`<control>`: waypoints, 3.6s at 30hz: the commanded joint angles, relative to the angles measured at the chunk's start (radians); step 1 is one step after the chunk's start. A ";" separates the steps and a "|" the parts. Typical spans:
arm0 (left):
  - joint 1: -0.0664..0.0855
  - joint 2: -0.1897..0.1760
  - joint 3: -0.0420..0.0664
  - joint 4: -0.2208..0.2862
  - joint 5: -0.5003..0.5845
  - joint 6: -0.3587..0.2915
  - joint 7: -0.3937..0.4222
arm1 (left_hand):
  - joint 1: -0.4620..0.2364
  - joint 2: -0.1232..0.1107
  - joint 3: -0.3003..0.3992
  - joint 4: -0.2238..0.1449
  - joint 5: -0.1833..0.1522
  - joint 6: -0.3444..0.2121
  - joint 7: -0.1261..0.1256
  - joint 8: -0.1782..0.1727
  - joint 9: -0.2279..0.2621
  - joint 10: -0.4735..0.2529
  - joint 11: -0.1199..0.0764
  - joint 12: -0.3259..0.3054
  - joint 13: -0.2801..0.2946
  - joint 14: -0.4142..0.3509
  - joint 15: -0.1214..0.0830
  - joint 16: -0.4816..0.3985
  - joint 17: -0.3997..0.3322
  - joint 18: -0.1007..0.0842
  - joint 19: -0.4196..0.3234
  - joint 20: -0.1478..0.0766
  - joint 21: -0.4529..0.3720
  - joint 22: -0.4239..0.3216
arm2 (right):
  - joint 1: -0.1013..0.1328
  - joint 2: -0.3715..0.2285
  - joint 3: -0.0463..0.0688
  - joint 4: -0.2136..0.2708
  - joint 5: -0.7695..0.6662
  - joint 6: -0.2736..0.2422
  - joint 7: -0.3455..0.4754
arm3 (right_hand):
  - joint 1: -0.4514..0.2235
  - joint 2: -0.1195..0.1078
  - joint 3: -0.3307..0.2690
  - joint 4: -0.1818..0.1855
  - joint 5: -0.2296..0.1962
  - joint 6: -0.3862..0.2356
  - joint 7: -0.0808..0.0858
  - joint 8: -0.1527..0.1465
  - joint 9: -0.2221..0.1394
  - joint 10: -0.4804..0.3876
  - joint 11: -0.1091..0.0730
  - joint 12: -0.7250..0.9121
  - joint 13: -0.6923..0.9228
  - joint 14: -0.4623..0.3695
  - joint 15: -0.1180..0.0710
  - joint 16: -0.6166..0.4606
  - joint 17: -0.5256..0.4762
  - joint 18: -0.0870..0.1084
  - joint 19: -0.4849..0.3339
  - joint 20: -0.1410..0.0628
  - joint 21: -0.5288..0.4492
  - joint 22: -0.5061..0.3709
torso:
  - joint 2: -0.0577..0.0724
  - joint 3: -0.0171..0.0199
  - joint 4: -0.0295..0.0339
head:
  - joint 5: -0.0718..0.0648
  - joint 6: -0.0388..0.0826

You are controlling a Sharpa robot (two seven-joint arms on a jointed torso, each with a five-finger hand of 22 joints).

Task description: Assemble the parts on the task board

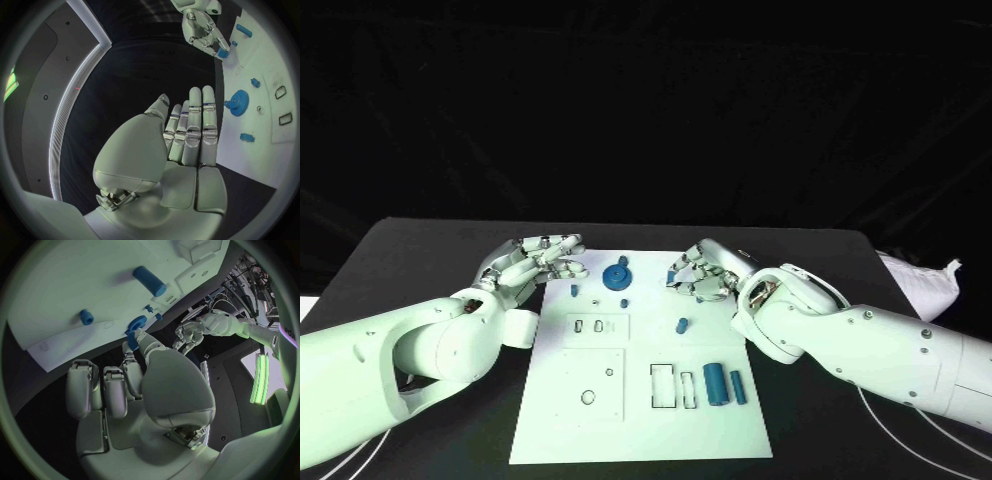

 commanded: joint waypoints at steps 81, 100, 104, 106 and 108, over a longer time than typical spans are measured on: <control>0.001 0.022 0.001 0.007 0.011 0.024 -0.009 | 0.000 -0.009 0.008 0.002 -0.002 -0.004 0.008 -0.006 -0.001 -0.008 0.001 -0.003 -0.001 -0.007 0.001 -0.007 0.006 0.008 -0.010 0.004 0.005 0.003 | -0.027 0.228 -0.071 -0.017 -0.277 0.158 -0.163 | -0.048 -0.031 -0.022 0.006 0.029 -0.048 0.012 -0.049 0.016 -0.035 0.023 -0.069 0.005 0.084 0.011 -0.027 0.172 -0.008 -0.010 0.010 -0.009 -0.024 | 0.002 -0.0003 -0.0003 | 0.068 -0.035; 0.001 0.022 0.001 0.007 0.011 0.025 -0.011 | -0.001 -0.010 0.010 0.001 -0.002 -0.005 0.008 -0.007 -0.001 -0.010 0.001 -0.003 -0.001 -0.007 0.001 -0.008 0.008 0.008 -0.011 0.004 0.006 0.003 | -0.027 0.228 -0.072 -0.016 -0.282 0.137 -0.171 | -0.088 -0.059 -0.062 0.028 -0.014 -0.103 0.026 -0.062 0.015 -0.075 0.037 -0.144 -0.043 0.076 0.023 -0.052 0.139 -0.004 -0.018 0.022 -0.022 -0.044 | 0.002 -0.0006 -0.0002 | 0.065 -0.034; 0.001 0.022 0.001 0.007 0.011 0.025 -0.011 | -0.001 -0.010 0.010 0.001 -0.002 -0.005 0.008 -0.007 -0.001 -0.010 0.001 -0.003 -0.001 -0.007 0.001 -0.008 0.008 0.008 -0.011 0.004 0.006 0.003 | -0.027 0.226 -0.072 -0.012 -0.285 0.114 -0.172 | -0.093 -0.066 -0.076 0.035 -0.014 -0.127 0.030 -0.063 0.014 -0.098 0.041 -0.185 -0.072 0.074 0.026 -0.057 0.133 -0.004 -0.020 0.025 -0.025 -0.048 | 0.002 -0.0003 0.0000 | 0.064 -0.034; 0.001 0.022 0.001 0.006 0.011 0.026 -0.011 | -0.001 -0.010 0.010 0.001 -0.002 -0.005 0.008 -0.007 -0.001 -0.010 0.001 -0.003 -0.001 -0.007 0.001 -0.008 0.008 0.008 -0.011 0.004 0.006 0.003 | -0.027 0.223 -0.072 -0.007 -0.286 0.085 -0.165 | -0.091 -0.070 -0.084 0.037 -0.012 -0.151 0.035 -0.063 0.011 -0.113 0.045 -0.208 -0.088 0.073 0.029 -0.061 0.127 -0.003 -0.021 0.027 -0.027 -0.051 | 0.002 -0.0002 0.0004 | 0.064 -0.034; 0.001 0.022 0.001 0.006 0.011 0.027 -0.012 | -0.001 -0.010 0.010 0.001 -0.002 -0.005 0.008 -0.007 -0.001 -0.010 0.001 -0.003 -0.001 -0.007 0.001 -0.008 0.008 0.008 -0.011 0.004 0.006 0.003 | -0.028 0.218 -0.072 0.000 -0.287 0.044 -0.150 | -0.087 -0.076 -0.094 0.041 -0.012 -0.174 0.040 -0.063 0.008 -0.120 0.049 -0.217 -0.096 0.071 0.033 -0.066 0.121 -0.003 -0.020 0.030 -0.027 -0.051 | 0.002 0.0004 -0.0003 | 0.065 -0.034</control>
